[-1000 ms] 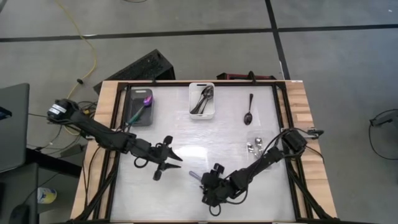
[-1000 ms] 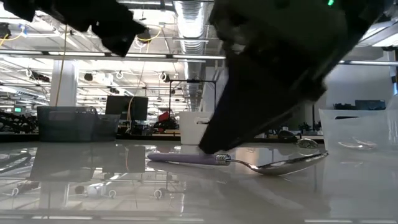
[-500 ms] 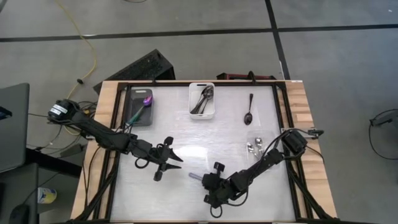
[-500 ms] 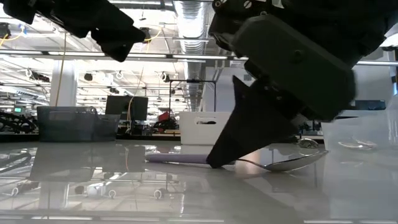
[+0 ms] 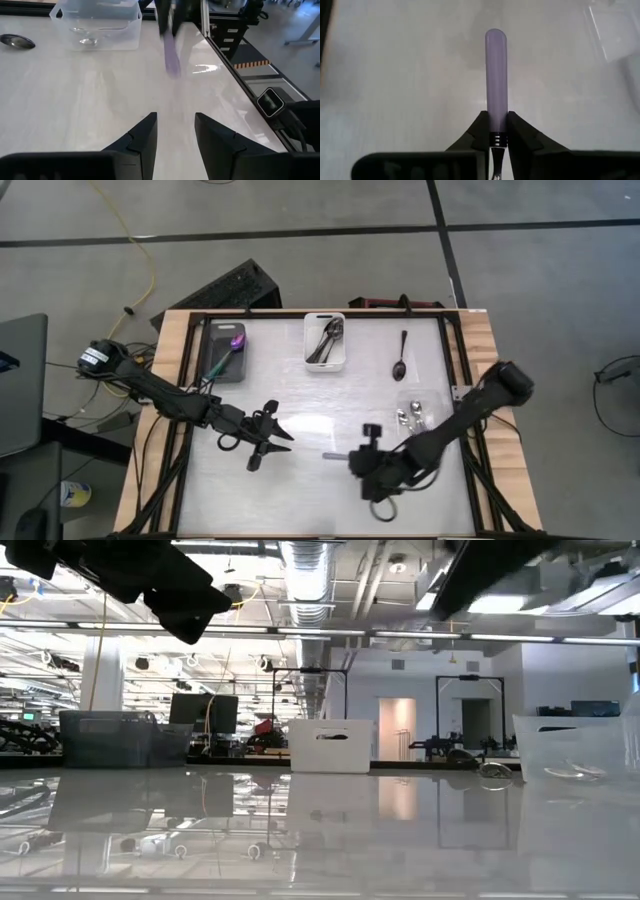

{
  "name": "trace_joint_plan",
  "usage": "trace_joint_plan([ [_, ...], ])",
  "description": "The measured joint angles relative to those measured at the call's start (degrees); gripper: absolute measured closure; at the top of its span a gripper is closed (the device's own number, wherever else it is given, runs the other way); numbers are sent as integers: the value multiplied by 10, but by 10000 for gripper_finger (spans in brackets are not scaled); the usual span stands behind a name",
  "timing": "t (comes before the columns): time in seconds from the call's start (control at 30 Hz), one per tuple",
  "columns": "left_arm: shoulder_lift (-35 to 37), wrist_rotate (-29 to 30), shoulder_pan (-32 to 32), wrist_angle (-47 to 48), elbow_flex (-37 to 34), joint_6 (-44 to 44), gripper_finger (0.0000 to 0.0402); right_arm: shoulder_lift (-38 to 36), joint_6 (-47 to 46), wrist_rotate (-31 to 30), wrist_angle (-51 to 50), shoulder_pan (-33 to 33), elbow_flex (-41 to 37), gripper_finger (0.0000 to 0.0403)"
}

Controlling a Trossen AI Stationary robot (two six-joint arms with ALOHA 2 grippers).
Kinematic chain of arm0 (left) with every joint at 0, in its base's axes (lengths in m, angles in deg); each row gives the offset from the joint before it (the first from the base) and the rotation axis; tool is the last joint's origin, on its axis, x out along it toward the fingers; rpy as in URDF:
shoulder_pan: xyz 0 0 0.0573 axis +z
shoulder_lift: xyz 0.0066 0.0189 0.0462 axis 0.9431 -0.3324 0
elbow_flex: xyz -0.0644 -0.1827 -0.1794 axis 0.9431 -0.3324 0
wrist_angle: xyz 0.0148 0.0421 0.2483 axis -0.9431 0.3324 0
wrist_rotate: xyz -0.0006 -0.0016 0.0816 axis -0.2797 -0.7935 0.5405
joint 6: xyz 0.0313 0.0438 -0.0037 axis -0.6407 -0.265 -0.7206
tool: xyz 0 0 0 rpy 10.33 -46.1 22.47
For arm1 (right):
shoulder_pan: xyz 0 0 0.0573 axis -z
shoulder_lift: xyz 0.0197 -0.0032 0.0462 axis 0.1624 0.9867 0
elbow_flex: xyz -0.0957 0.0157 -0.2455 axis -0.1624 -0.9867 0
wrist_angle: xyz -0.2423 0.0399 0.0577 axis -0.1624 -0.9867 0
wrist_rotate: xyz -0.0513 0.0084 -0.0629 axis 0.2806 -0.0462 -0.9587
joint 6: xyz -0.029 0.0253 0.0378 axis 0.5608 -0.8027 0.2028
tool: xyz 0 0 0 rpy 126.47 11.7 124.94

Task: Sort silverware by color (type)
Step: Put the violet spoon into the transparent bin

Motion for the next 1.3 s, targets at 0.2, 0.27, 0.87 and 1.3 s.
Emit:
trace_joint_plan([
  [0.2,0,0,0,2,0,1,285,-111,15,12,-174,-25,0,343],
  [0.27,0,0,0,2,0,4,285,-143,15,35,-235,-31,0,343],
  [0.87,0,69,1,-23,0,32,285,-264,487,239,-449,86,0,343],
  [1.3,0,147,2,-24,0,61,285,-253,747,333,-486,211,-78,343],
])
